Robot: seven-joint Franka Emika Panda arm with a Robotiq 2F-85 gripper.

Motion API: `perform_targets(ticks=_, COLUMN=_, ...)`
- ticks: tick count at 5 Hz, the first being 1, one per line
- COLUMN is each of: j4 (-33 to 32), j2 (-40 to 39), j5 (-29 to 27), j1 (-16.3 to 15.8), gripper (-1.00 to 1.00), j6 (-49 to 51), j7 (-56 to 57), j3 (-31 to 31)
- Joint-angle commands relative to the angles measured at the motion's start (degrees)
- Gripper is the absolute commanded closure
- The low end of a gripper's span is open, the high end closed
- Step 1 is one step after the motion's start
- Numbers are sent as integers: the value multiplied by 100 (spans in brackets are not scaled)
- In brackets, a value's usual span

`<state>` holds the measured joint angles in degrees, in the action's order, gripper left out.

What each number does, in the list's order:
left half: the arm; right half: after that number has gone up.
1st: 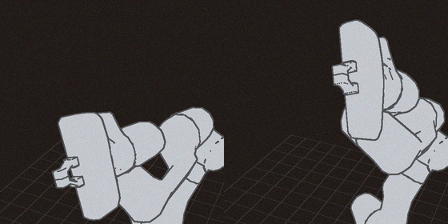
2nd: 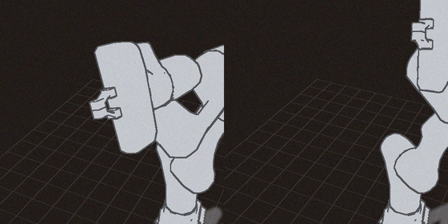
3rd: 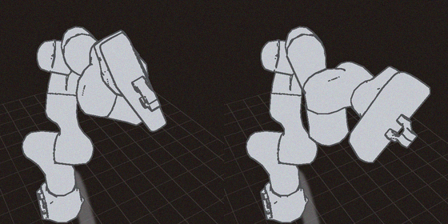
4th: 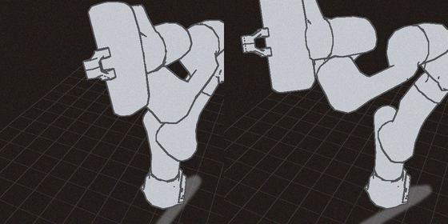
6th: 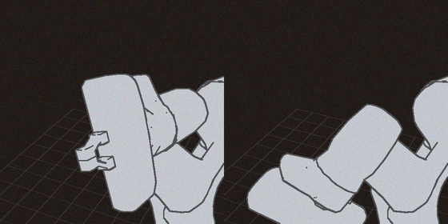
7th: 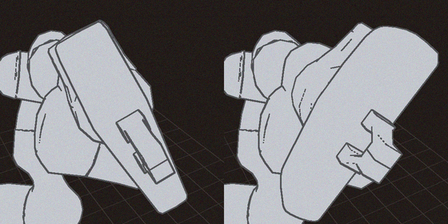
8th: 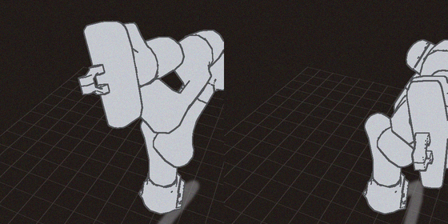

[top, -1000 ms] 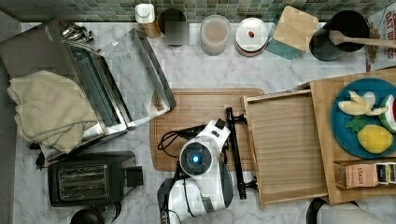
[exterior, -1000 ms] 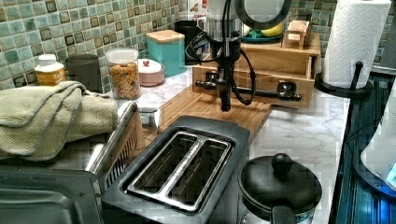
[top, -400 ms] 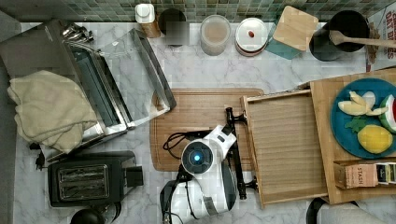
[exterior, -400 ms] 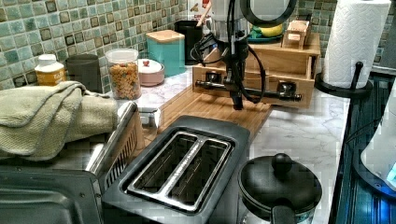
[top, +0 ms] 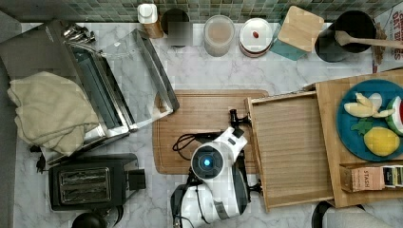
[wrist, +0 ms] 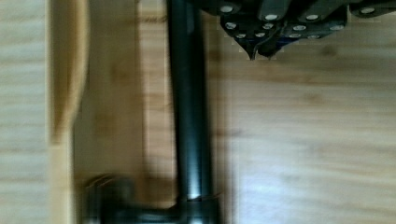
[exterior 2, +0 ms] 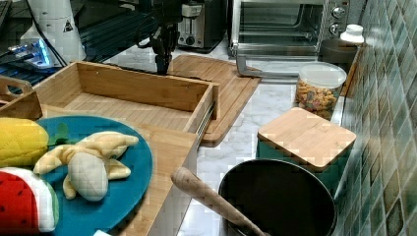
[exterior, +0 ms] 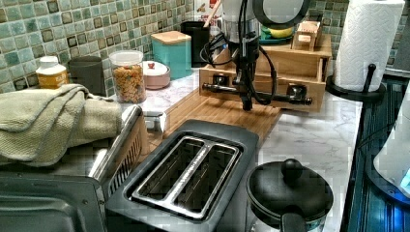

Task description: Close the drawer.

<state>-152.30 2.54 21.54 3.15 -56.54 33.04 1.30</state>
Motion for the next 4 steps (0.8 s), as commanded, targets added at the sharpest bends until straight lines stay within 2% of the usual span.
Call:
perform_targets(ticks=1, j4=246, j2=305, j5=637, j1=773, gripper=100, j6=-258, j7=409, j3=-516)
perform_targets(ticks=2, j4=518, j2=-20, j5=791, j1=1380, gripper=100, j6=-500, j7=616, j3=-426)
perform_targets(ticks=3, j4=805, j2=-345, j5=755, j1=1408, gripper=100, j6=-660, j7=1128, j3=-894)
perform_targets(ticks=4, j4=971, j2=-437, j5=1067, j1=1954, gripper=100, j6=-829, j7=1369, j3=-894)
